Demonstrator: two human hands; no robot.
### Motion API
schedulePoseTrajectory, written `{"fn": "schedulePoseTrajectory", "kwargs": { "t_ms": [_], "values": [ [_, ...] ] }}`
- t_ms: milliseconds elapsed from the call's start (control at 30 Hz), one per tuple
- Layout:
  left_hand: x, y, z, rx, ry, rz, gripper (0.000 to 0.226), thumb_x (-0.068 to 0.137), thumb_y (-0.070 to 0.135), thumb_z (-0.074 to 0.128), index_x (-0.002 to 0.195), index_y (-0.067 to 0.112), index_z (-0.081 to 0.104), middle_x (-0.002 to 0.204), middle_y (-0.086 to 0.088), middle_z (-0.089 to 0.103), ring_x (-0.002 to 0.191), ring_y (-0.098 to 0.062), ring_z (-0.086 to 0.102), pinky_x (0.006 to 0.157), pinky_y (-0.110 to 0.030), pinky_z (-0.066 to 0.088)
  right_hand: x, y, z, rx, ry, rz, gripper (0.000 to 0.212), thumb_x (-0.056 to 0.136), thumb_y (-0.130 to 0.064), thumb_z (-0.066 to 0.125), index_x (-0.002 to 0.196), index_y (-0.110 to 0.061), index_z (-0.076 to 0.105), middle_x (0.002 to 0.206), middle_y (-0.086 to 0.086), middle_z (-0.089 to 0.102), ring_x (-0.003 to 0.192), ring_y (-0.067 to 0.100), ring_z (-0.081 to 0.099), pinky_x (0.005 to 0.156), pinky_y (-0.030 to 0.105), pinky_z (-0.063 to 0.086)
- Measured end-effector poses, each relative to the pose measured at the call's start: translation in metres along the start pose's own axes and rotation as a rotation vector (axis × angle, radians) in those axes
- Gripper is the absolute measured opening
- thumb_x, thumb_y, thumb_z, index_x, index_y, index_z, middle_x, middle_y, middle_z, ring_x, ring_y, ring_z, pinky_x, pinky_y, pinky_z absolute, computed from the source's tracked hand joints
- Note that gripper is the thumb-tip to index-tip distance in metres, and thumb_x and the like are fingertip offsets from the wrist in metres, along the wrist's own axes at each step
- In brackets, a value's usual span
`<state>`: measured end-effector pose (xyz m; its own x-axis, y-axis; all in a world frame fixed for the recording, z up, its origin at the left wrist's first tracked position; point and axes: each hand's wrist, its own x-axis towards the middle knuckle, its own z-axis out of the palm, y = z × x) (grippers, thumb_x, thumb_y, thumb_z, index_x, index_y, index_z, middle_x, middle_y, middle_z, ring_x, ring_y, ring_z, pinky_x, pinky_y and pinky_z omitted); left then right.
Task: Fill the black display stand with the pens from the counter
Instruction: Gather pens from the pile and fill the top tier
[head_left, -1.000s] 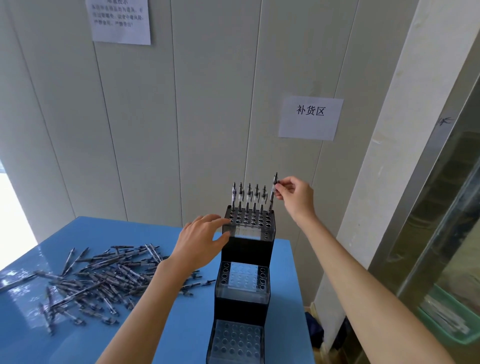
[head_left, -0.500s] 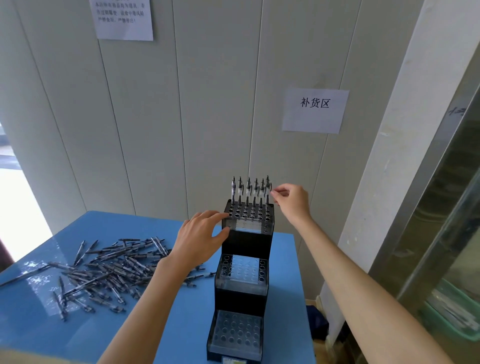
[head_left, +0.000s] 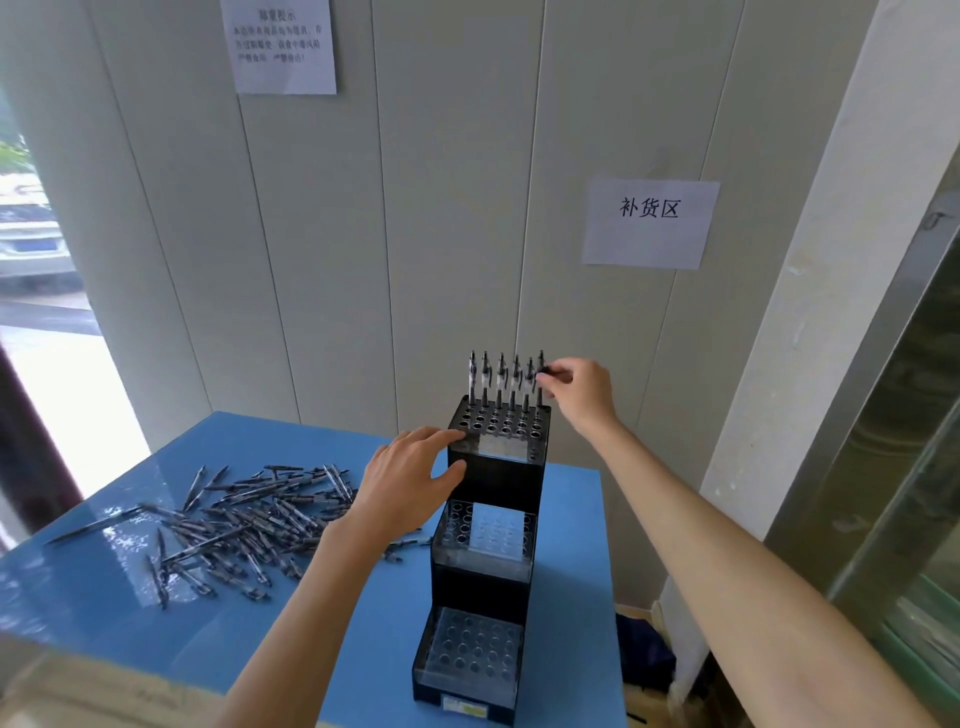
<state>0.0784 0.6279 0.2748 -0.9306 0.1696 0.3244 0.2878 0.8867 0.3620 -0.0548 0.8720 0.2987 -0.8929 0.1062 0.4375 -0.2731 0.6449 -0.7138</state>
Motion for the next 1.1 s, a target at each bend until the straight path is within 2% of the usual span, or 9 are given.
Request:
{"fn": "schedulePoseTrajectory", "kwargs": {
  "t_ms": [267, 467, 633, 733, 867, 967, 1100],
  "values": [
    [-0.008, 0.004, 0.004, 0.014, -0.013, -0.024, 0.048, 0.103, 0.045, 0.051, 0.149, 0.033, 0.048, 0.146, 0.006, 0.055, 0.132, -0.020, 0.050, 0.104, -0.041, 0.042, -0.003, 0.011, 0.003, -0.007, -0.039, 0.053, 0.015, 0.090, -0.021, 0.074, 0.097, -0.008, 0.078, 0.085, 0.006, 0.077, 0.081, 0.020, 0.073, 0.086, 0.043, 0.058],
    [-0.016, -0.005, 0.003, 0.057, 0.013, -0.068, 0.048, 0.103, 0.047, 0.049, 0.148, 0.032, 0.049, 0.148, 0.007, 0.053, 0.133, -0.020, 0.050, 0.108, -0.043, 0.038, -0.039, 0.006, -0.006, 0.029, 0.084, 0.050, 0.007, 0.087, -0.022, 0.076, 0.086, -0.015, 0.074, 0.074, -0.007, 0.070, 0.074, 0.011, 0.068, 0.075, 0.029, 0.055],
    [-0.032, -0.024, 0.003, 0.095, 0.023, -0.139, 0.051, 0.102, 0.053, 0.046, 0.149, 0.033, 0.049, 0.152, 0.006, 0.050, 0.136, -0.023, 0.047, 0.111, -0.046, 0.034, -0.088, -0.012, 0.004, 0.000, -0.077, -0.107, 0.008, 0.093, -0.022, 0.069, 0.093, -0.017, 0.075, 0.080, -0.012, 0.070, 0.075, -0.001, 0.063, 0.073, 0.017, 0.049],
    [-0.047, -0.040, 0.003, 0.096, 0.003, -0.198, 0.056, 0.101, 0.058, 0.044, 0.151, 0.036, 0.044, 0.159, 0.003, 0.042, 0.144, -0.025, 0.039, 0.118, -0.049, 0.027, -0.115, -0.025, 0.023, -0.095, -0.137, -0.214, 0.014, 0.095, -0.028, 0.065, 0.103, -0.020, 0.074, 0.093, -0.011, 0.073, 0.084, 0.004, 0.066, 0.081, 0.022, 0.054],
    [-0.070, -0.068, -0.001, 0.114, -0.041, -0.229, 0.059, 0.100, 0.063, 0.040, 0.154, 0.038, 0.039, 0.164, 0.002, 0.033, 0.150, -0.025, 0.030, 0.119, -0.050, 0.023, -0.145, -0.043, 0.054, -0.194, -0.240, -0.240, 0.028, 0.096, -0.038, 0.061, 0.119, -0.023, 0.069, 0.112, -0.007, 0.071, 0.104, 0.013, 0.064, 0.090, 0.035, 0.053],
    [-0.093, -0.093, -0.007, 0.152, -0.058, -0.234, 0.059, 0.101, 0.062, 0.039, 0.155, 0.038, 0.037, 0.165, 0.002, 0.030, 0.150, -0.024, 0.030, 0.119, -0.047, 0.023, -0.172, -0.058, 0.083, -0.269, -0.327, -0.246, 0.039, 0.097, -0.042, 0.059, 0.130, -0.022, 0.063, 0.125, -0.003, 0.066, 0.117, 0.019, 0.057, 0.096, 0.038, 0.048],
    [-0.134, -0.139, -0.011, 0.163, -0.130, -0.258, 0.063, 0.100, 0.065, 0.039, 0.156, 0.038, 0.033, 0.165, 0.003, 0.030, 0.148, -0.025, 0.032, 0.117, -0.047, 0.027, -0.210, -0.080, 0.125, -0.330, -0.403, -0.218, 0.046, 0.099, -0.045, 0.056, 0.138, -0.021, 0.057, 0.132, 0.000, 0.063, 0.124, 0.022, 0.053, 0.101, 0.039, 0.046]
  ]
}}
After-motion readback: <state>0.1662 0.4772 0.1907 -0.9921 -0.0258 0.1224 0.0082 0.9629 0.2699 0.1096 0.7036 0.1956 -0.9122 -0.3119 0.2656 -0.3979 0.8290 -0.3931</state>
